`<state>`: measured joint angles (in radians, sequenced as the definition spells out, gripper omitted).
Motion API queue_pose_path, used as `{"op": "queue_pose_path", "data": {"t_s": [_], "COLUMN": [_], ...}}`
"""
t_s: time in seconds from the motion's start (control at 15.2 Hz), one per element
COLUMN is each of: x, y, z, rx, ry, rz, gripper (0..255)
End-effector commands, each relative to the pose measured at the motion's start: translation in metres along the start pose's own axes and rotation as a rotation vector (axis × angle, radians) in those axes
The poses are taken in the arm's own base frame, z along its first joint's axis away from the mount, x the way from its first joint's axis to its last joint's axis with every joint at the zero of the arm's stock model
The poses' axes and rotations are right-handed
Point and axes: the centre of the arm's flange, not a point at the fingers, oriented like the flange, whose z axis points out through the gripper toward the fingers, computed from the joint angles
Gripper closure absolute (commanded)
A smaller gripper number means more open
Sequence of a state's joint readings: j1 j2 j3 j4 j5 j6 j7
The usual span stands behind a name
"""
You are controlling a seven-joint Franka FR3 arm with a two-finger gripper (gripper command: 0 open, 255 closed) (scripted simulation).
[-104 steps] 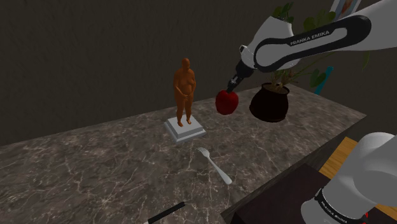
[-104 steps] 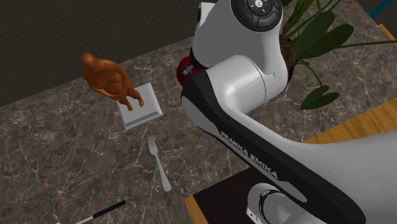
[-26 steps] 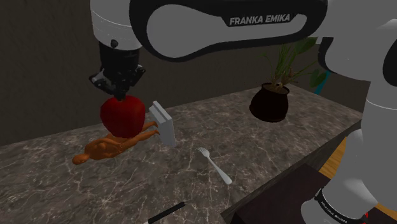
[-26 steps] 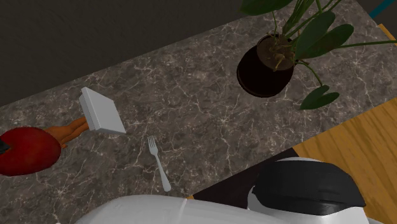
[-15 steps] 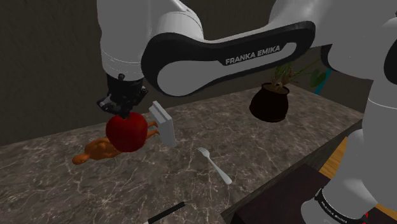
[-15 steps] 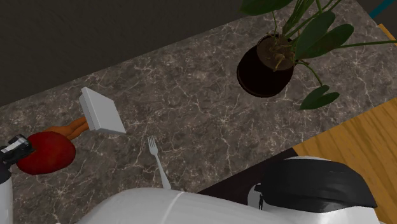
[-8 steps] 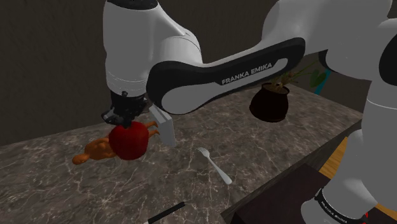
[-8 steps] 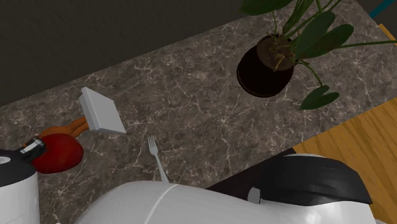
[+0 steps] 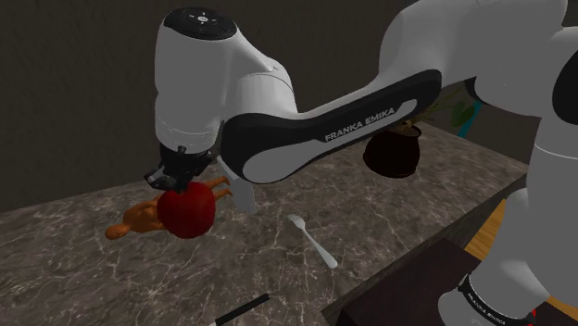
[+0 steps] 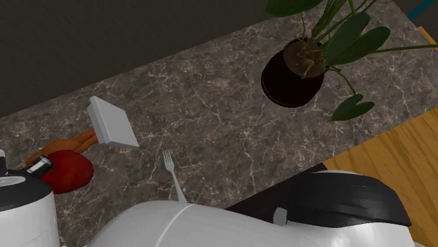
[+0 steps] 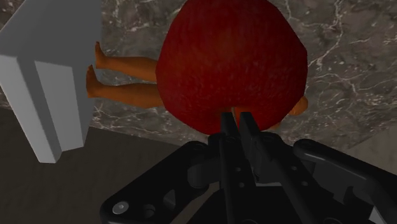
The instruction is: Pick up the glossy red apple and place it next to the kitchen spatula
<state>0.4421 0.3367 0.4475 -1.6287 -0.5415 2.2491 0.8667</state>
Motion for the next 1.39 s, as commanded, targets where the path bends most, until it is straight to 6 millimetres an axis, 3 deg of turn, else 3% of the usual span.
{"op": "queue_pose_path", "data": {"t_s": [0.0, 0.4, 0.46, 0.53, 0.79, 1.06, 1.32], "x": [-0.008, -0.008, -0.014, -0.009, -0.008, -0.006, -0.006], "y": [0.006, 0.006, 0.007, 0.005, 0.006, 0.005, 0.005], "z": [0.027, 0.027, 0.033, 0.026, 0.027, -0.023, -0.023], "rx": [-0.022, -0.022, -0.023, -0.023, -0.022, -0.022, -0.022], "ry": [-0.046, -0.046, -0.045, -0.045, -0.046, -0.046, -0.046], "rz": [-0.001, -0.001, -0.001, -0.001, -0.001, -0.001, -0.001], "gripper": [255, 255, 0, 0, 0, 0, 0]}}
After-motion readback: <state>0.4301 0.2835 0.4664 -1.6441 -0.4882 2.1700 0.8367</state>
